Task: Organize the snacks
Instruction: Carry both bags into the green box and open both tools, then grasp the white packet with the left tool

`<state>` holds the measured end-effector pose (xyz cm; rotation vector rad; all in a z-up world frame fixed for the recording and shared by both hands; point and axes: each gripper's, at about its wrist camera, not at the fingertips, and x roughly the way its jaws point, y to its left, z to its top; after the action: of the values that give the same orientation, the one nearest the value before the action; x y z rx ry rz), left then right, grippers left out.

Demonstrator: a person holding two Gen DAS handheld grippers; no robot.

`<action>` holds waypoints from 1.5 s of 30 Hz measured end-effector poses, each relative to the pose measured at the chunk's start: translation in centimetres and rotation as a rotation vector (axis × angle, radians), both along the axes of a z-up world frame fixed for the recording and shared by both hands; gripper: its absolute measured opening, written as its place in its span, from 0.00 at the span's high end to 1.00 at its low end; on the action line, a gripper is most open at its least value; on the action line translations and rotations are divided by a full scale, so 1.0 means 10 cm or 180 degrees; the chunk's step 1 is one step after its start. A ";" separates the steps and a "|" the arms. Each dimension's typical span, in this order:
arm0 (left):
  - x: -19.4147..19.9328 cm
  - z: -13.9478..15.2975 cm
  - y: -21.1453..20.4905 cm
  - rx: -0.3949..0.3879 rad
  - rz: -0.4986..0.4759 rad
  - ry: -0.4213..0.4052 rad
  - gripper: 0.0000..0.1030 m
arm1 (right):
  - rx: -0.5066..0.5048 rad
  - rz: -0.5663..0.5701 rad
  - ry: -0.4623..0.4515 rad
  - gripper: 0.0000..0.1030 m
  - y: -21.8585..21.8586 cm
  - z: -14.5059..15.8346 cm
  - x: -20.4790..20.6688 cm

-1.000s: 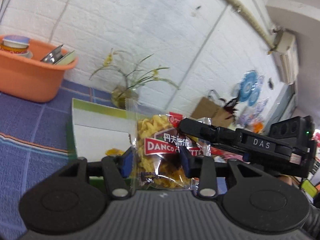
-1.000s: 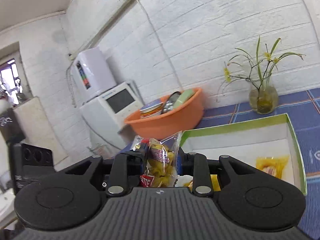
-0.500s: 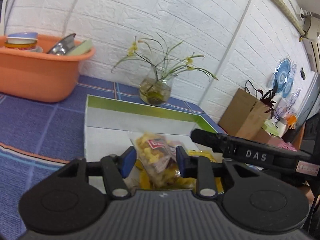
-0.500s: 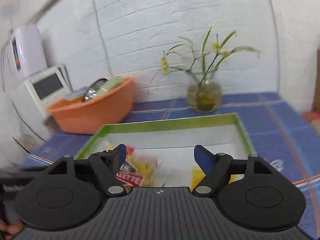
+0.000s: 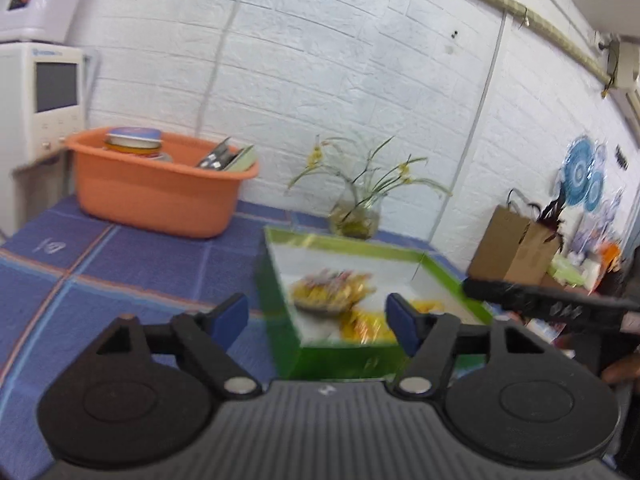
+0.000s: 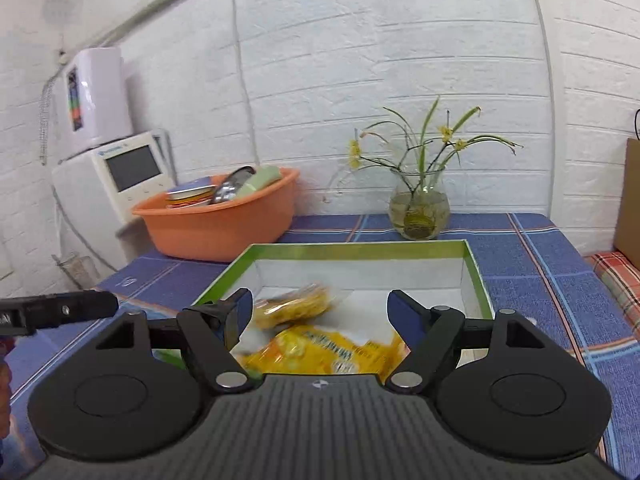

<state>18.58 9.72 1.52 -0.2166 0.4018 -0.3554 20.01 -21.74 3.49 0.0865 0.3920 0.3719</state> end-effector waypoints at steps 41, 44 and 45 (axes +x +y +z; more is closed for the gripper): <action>-0.24 -0.62 -0.35 0.0060 0.0119 0.1323 0.49 | -0.0514 0.1288 0.0798 0.26 0.88 -0.76 -0.84; -0.31 -0.61 -0.35 0.0034 0.0060 0.1299 0.52 | -0.0391 0.1272 0.0871 0.27 0.82 -0.75 -0.86; -0.34 -0.61 -0.36 0.0057 0.0051 0.1282 0.52 | -0.0375 0.1268 0.0876 0.27 0.81 -0.75 -0.88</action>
<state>15.19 6.12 -4.60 -0.2744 0.7995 -0.2914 11.24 -13.66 -4.02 -0.0582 0.7056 0.7327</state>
